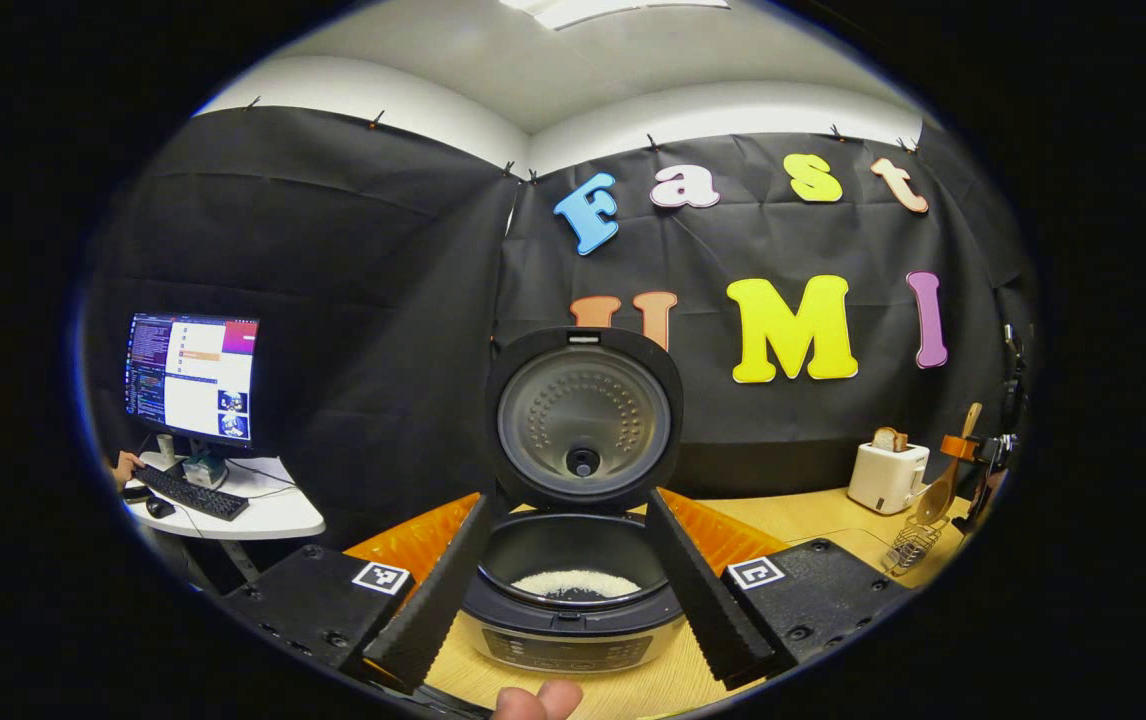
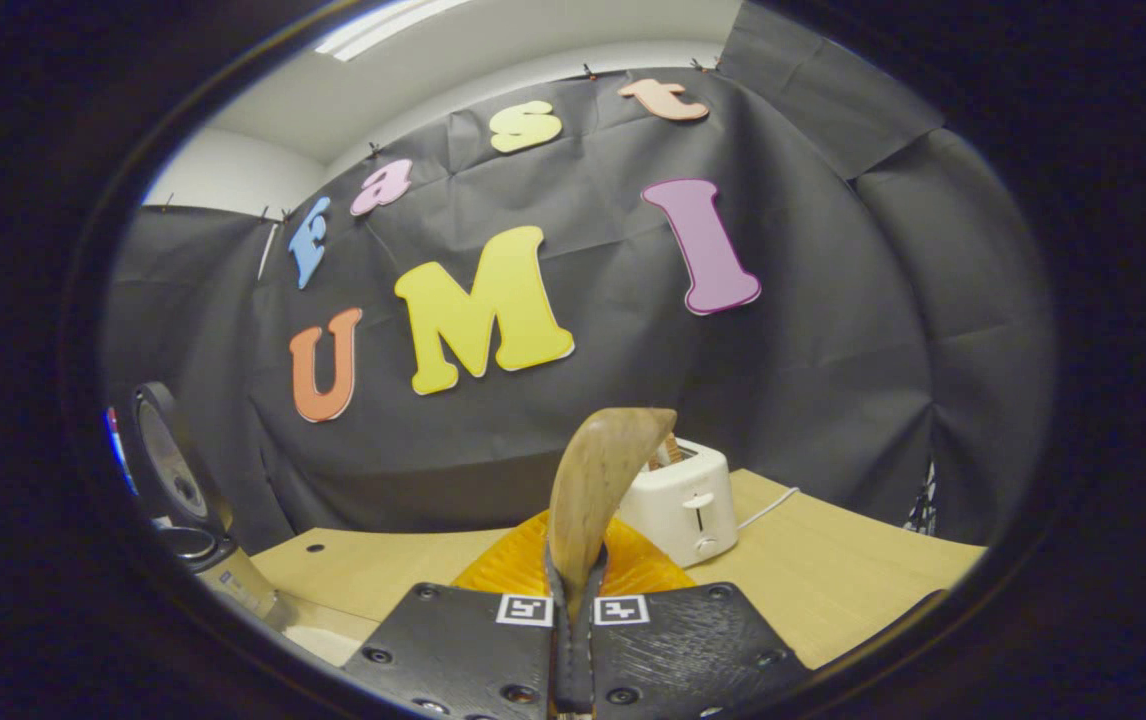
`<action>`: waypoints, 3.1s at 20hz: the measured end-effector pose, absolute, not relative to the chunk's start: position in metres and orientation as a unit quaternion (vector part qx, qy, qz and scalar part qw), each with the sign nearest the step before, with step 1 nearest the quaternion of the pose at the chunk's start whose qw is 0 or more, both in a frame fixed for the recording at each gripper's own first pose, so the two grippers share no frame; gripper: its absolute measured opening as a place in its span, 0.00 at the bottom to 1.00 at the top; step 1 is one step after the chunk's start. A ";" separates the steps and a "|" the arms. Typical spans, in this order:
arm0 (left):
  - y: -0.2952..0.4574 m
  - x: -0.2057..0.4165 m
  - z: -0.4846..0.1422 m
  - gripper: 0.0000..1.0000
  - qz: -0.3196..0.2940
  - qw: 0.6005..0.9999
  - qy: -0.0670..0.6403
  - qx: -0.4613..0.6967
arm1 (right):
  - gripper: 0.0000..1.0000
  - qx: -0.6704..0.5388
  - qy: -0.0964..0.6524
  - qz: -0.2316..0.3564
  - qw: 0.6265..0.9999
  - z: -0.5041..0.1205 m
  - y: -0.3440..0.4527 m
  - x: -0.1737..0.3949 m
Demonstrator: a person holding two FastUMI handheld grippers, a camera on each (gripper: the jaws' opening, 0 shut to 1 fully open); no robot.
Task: Close the left gripper, press the button to open the rice cooker; take a wooden spoon from the chopstick holder with the right hand, scoop a spoonful of rice and pour it into the rice cooker, then put the wooden spoon back into the chopstick holder.
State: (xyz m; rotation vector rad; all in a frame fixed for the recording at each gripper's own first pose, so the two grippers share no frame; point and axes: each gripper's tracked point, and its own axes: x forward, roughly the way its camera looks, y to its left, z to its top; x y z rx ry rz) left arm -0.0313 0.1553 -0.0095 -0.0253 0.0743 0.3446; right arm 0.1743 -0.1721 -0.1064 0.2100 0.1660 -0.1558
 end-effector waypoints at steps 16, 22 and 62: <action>0.155 -0.029 -0.009 0.99 0.167 0.985 0.034 -0.019 | 0.05 0.088 0.097 -0.083 0.988 -0.162 -0.162 0.155; 0.153 -0.032 -0.003 0.99 0.172 0.985 0.027 -0.018 | 0.11 0.081 0.088 -0.080 0.990 -0.160 -0.165 0.154; 0.187 0.164 0.156 0.97 0.124 0.988 0.038 0.084 | 0.95 0.084 0.007 0.023 0.996 -0.047 -0.163 0.067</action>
